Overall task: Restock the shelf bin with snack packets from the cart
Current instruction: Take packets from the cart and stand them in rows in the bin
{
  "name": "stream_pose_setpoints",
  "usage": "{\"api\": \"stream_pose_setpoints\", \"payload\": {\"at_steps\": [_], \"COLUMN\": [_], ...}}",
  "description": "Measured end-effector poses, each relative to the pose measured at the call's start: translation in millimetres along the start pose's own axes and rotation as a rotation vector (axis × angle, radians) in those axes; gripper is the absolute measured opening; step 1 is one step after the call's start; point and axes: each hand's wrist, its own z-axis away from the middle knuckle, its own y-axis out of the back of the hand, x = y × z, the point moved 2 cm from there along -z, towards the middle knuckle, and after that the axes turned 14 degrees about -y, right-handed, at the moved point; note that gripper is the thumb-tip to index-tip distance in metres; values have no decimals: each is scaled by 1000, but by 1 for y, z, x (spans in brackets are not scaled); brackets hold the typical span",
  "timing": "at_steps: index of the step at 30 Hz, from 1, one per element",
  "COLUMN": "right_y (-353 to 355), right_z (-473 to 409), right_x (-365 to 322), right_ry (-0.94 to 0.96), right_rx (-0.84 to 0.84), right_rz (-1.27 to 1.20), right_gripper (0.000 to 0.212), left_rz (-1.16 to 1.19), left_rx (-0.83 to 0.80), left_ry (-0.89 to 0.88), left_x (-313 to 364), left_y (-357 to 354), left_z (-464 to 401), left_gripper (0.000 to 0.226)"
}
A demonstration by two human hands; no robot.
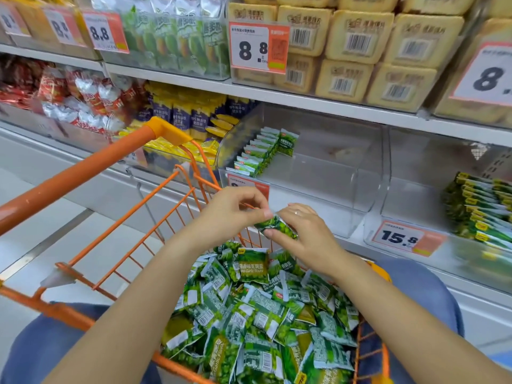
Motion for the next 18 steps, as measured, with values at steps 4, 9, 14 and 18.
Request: {"api": "stream_pose_setpoints", "payload": {"at_steps": [4, 9, 14, 18], "right_y": [7, 12, 31, 35], "right_z": [-4, -18, -56, -104], "right_x": [1, 9, 24, 56], "right_ry": [-124, -305, -372, -545], "right_rx": [33, -59, 14, 126], "right_rz": [-220, -436, -232, -359], "right_gripper": [38, 28, 10, 11], "left_rz": [317, 472, -77, -760], "left_rx": [170, 283, 272, 70], "left_ry": [89, 160, -15, -21], "left_x": [-6, -8, -25, -66], "left_y": [-6, -22, -8, 10], "left_z": [-15, -45, -75, -89], "left_gripper": [14, 13, 13, 48]}}
